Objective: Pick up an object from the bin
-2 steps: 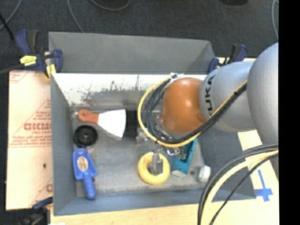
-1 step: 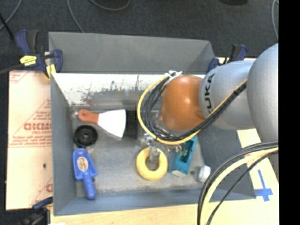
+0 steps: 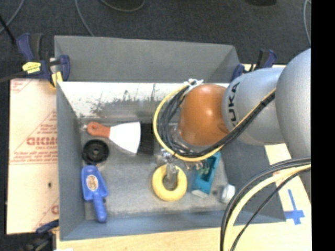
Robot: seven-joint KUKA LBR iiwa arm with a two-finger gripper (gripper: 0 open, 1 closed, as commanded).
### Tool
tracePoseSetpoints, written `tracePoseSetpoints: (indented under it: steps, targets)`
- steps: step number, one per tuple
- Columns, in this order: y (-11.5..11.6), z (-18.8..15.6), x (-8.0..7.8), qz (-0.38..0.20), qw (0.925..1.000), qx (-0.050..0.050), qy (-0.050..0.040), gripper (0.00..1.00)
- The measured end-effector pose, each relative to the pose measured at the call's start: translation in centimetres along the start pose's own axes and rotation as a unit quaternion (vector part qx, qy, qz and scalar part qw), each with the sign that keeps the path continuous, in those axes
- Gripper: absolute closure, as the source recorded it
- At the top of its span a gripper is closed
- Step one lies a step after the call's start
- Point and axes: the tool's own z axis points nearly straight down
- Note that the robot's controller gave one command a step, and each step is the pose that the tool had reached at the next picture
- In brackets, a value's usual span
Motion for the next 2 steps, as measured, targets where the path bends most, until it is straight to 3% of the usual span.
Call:
tracePoseSetpoints:
  steps: [2]
  targets:
    - [0.0, -1.6, 0.1, 0.0, 1.0, 0.0, 0.0029, 1.0]
